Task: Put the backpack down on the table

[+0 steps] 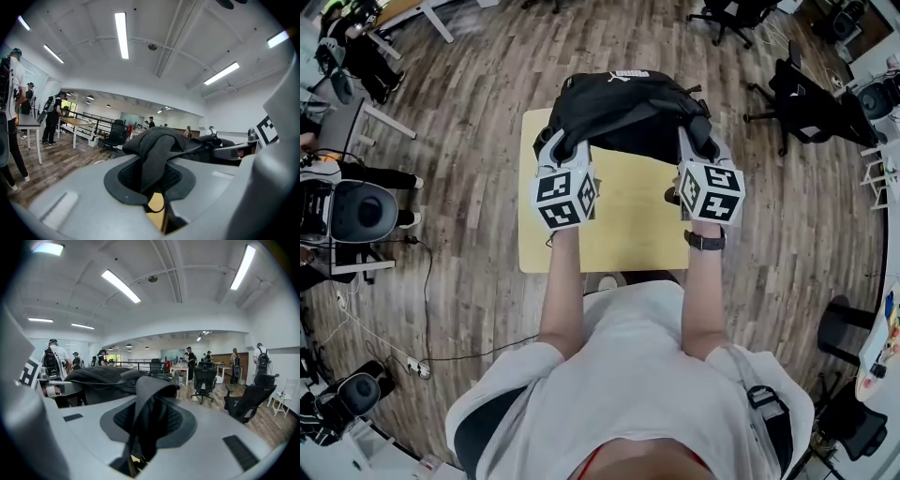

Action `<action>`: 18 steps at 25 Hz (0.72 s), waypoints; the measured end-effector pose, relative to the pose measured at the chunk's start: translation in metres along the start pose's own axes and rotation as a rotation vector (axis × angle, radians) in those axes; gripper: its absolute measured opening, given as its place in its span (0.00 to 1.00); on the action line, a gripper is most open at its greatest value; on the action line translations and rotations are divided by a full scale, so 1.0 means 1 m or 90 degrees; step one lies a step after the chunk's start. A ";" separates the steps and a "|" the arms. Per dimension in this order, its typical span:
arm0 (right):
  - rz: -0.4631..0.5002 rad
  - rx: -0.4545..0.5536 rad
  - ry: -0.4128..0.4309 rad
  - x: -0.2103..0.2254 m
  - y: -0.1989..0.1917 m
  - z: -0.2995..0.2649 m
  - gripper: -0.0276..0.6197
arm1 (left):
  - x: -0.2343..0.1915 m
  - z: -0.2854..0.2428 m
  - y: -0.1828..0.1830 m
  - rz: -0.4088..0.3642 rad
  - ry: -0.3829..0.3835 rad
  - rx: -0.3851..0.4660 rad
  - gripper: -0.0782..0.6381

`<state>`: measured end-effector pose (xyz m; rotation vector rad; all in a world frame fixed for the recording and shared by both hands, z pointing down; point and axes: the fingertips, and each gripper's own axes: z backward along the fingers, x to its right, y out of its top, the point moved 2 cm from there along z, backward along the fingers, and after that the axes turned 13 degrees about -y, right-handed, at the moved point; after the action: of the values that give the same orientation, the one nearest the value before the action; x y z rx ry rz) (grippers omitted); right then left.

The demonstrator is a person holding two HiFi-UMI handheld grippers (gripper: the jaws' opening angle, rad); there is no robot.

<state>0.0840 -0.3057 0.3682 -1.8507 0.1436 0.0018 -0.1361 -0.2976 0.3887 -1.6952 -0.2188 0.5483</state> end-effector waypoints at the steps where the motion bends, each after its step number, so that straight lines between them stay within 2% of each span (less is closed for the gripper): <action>1: -0.002 -0.007 0.002 0.001 -0.003 -0.006 0.19 | -0.002 -0.005 -0.003 0.002 0.002 -0.007 0.18; 18: -0.021 -0.100 0.027 0.013 -0.056 -0.094 0.19 | -0.035 -0.073 -0.054 0.044 0.036 -0.091 0.18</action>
<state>0.0956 -0.3813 0.4474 -2.0101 0.1468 -0.0509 -0.1235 -0.3657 0.4568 -1.8602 -0.1631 0.5462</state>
